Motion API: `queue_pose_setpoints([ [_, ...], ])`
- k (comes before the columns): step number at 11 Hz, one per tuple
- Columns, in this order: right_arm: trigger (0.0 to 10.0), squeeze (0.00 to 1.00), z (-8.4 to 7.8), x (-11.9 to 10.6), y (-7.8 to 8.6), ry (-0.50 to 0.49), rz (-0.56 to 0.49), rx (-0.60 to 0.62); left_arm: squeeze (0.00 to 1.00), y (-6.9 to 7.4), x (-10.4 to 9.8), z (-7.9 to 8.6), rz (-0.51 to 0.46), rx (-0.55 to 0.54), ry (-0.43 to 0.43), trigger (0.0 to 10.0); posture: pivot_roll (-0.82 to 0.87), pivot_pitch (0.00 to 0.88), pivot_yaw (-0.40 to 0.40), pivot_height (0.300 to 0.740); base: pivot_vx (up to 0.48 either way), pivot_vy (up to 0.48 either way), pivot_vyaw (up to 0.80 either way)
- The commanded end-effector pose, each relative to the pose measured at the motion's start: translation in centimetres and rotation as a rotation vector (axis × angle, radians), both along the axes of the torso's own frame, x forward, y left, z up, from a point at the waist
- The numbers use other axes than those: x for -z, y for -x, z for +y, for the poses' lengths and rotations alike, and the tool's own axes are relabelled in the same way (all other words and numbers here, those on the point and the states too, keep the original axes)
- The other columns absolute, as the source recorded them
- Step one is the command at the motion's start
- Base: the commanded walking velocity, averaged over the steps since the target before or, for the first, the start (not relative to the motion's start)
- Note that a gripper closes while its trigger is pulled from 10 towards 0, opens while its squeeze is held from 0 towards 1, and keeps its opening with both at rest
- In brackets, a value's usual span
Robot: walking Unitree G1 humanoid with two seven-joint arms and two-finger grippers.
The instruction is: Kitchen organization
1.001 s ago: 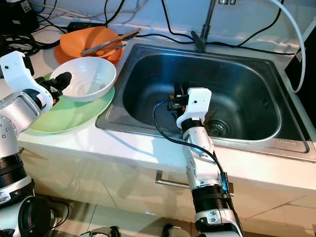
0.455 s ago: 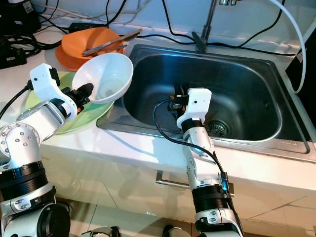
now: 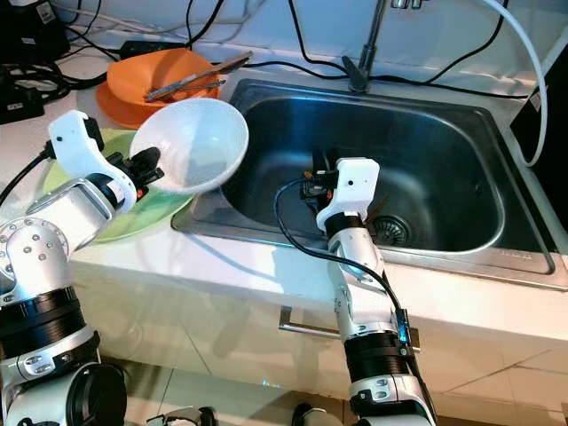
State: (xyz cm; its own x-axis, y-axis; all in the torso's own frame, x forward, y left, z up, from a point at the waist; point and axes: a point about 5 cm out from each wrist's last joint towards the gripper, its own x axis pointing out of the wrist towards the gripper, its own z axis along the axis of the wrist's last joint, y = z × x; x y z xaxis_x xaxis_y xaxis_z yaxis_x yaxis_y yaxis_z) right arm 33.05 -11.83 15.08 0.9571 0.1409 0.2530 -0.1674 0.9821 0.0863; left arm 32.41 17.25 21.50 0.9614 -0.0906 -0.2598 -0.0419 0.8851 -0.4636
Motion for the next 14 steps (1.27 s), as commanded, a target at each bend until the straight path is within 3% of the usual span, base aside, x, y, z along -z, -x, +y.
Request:
queue_pose_setpoints([
  [1, 10.0, 0.0, -0.2, 1.7, 0.2, -0.009, 0.064, 0.004, 0.0, 0.0, -0.4, 0.0, -0.012, -0.006, 0.0, 0.0, 0.14, 0.093, 0.032, 0.74, 0.0, 0.0, 0.0],
  [4, 10.0, 0.0, -0.3, 1.6, 0.1, -0.005, 0.064, 0.005, 0.0, -0.3, -2.0, -0.1, -0.134, -0.038, 0.073, 0.0, 0.14, 0.09, 0.021, 0.74, 0.0, 0.0, 0.0],
  [7, 10.0, 0.0, -0.7, 1.3, -0.1, 0.0, 0.056, 0.016, 0.0, -0.5, -3.8, -1.6, -0.29, 0.005, 0.152, 0.0, 0.12, 0.082, 0.011, 0.74, 0.0, 0.0, 0.0],
  [8, 10.0, 0.0, -0.9, 1.1, -0.3, -0.007, 0.053, 0.021, 0.0, -0.5, -4.4, -2.3, -0.341, 0.026, 0.137, 0.0, 0.12, 0.079, 0.011, 0.74, 0.0, 0.0, 0.0],
  [9, 10.0, 0.0, -1.1, 0.5, -0.6, -0.007, 0.037, 0.025, 0.0, -0.8, -4.7, -3.1, -0.38, 0.043, 0.103, 10.0, 0.11, 0.075, 0.01, 0.74, 0.0, 0.0, 0.0],
  [10, 10.0, 0.94, -1.6, -0.8, -1.2, -0.037, 0.006, 0.036, 0.0, -1.3, -4.4, -4.5, -0.421, 0.068, 0.061, 10.0, 0.1, 0.068, 0.008, 0.74, 0.0, 0.0, 0.0],
  [11, 10.0, 1.0, -2.2, -2.3, -1.7, -0.066, -0.034, 0.046, 0.0, -1.9, -3.8, -5.7, -0.464, 0.092, -0.031, 10.0, 0.09, 0.06, 0.011, 0.74, 0.0, 0.0, 0.0],
  [14, 10.0, 1.0, -3.6, -4.2, -2.2, -0.132, -0.083, 0.079, 0.0, -2.4, -3.3, -7.2, -0.596, 0.106, -0.17, 10.0, 0.07, 0.04, 0.023, 0.74, 0.0, 0.0, 0.0],
])
